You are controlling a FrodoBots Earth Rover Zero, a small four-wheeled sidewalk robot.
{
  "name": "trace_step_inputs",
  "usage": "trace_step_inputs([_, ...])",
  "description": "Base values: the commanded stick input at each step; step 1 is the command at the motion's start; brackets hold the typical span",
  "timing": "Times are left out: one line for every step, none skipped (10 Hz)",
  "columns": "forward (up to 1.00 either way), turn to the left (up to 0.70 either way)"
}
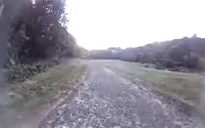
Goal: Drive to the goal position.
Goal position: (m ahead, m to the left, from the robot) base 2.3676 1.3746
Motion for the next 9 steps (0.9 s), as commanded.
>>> trace_step_inputs([0.70,-0.06])
trace_step_inputs([0.70,0.00])
trace_step_inputs([0.70,-0.04])
trace_step_inputs([0.70,-0.08])
trace_step_inputs([0.70,-0.04])
trace_step_inputs([0.70,-0.07])
trace_step_inputs([0.70,-0.08])
trace_step_inputs([0.70,-0.03])
trace_step_inputs([0.70,0.00])
